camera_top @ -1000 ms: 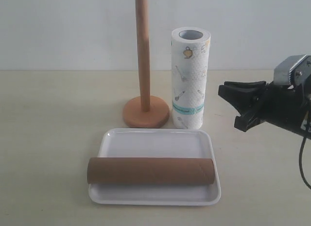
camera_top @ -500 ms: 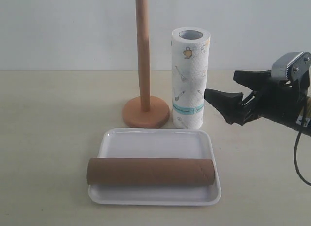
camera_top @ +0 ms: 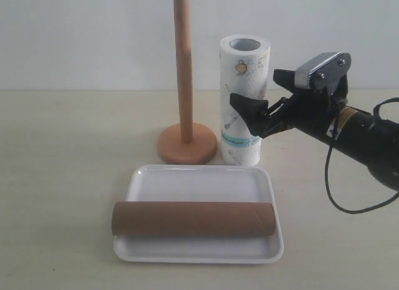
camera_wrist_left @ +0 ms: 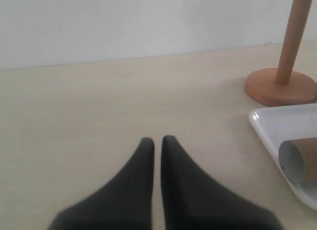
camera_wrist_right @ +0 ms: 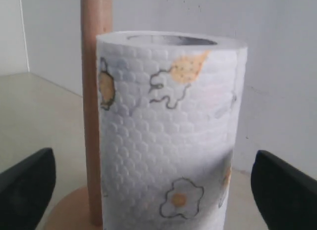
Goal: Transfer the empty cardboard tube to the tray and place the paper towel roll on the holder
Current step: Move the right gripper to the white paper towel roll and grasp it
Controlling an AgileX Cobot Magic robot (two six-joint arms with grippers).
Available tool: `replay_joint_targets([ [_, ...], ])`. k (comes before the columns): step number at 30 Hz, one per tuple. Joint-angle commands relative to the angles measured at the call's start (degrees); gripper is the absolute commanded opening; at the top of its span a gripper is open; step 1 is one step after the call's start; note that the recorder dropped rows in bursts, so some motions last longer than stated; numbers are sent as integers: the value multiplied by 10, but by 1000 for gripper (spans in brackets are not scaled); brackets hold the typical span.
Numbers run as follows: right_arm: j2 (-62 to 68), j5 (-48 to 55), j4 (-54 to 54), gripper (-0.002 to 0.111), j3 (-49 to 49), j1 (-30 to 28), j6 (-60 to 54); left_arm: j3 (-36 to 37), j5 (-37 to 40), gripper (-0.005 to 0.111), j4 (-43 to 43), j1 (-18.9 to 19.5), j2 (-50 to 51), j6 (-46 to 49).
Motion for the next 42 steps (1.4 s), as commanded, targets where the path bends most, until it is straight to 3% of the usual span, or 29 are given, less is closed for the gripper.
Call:
replay_joint_targets([
  [1, 56, -44, -1, 105, -37, 0, 21, 2, -2, 5, 0, 1, -2, 1],
  [7, 114, -44, -24, 104, -115, 0, 73, 2, -2, 5, 0, 1, -2, 1],
  [10, 115, -44, -59, 95, -120, 0, 89, 2, -2, 5, 0, 1, -2, 1],
  [17, 115, -44, -63, 13, -120, 0, 89, 2, -2, 5, 0, 1, -2, 1],
  [19, 115, -44, -48, 0, -120, 0, 92, 2, -2, 5, 0, 1, -2, 1],
  [37, 113, -44, -27, 0, -120, 0, 92, 2, -2, 5, 0, 1, -2, 1],
  [42, 59, -44, -18, 0, -120, -1, 92, 2, -2, 5, 0, 1, -2, 1],
])
